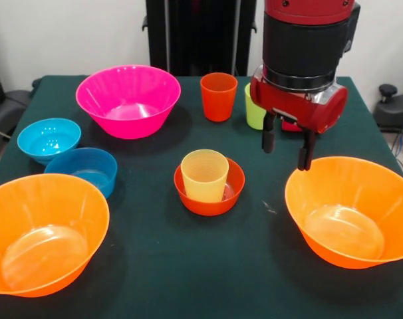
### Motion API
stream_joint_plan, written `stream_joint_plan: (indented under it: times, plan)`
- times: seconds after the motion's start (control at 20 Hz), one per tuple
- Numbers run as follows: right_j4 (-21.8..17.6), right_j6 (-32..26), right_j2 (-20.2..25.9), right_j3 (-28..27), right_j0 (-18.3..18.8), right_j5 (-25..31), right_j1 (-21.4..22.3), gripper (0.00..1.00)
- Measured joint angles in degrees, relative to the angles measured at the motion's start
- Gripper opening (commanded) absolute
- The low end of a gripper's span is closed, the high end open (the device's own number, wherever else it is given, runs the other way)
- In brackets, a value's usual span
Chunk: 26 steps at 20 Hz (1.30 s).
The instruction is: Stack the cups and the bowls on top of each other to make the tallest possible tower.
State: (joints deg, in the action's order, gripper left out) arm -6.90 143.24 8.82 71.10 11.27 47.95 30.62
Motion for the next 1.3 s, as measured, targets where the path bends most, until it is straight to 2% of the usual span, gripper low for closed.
stream_joint_plan:
  times: [0.4,0.8,1.3]
  plan:
    - [-3.18,-0.67,2.46,2.3,1.49,-0.05,-0.17,1.0]
    - [-5.83,-6.4,8.22,3.69,4.79,-1.96,-2.34,1.0]
    - [-8.13,-8.95,11.62,4.51,5.36,-4.01,-5.44,1.0]
